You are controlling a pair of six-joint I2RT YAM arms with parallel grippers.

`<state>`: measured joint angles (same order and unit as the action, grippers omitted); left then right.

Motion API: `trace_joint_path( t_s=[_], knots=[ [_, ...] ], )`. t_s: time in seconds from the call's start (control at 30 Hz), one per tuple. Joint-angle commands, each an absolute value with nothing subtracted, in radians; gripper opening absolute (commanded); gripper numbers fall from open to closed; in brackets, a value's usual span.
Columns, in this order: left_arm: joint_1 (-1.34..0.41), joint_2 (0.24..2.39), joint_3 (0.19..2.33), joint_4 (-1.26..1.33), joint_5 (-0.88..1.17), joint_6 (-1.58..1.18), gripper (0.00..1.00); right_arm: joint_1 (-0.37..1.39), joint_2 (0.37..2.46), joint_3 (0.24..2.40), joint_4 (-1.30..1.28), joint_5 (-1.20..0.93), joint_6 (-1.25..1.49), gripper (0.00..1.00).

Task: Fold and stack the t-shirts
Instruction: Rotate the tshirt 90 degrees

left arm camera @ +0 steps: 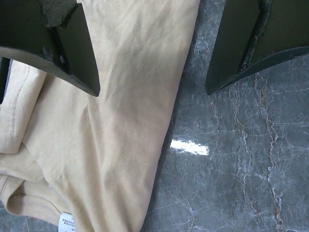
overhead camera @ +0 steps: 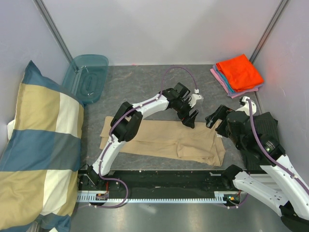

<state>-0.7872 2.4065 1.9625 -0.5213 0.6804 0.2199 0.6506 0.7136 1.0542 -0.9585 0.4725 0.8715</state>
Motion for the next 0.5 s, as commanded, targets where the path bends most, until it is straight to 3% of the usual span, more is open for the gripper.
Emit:
trace_joint_path(
  t_s=[0.0,0.13,0.47],
  knots=[
    [-0.799,2.431,1.953,-0.506,0.653,0.244,0.90,0.652,0.698,1.046,-0.965,0.471,0.874,0.92],
    [-0.811,2.453,1.970,-0.505,0.673,0.236,0.82,0.652,0.689,1.046,-0.979,0.482,0.879,0.92],
    [-0.839,2.464,1.957,-0.506,0.701,0.244,0.80,0.652,0.666,1.029,-0.996,0.492,0.894,0.92]
  ],
)
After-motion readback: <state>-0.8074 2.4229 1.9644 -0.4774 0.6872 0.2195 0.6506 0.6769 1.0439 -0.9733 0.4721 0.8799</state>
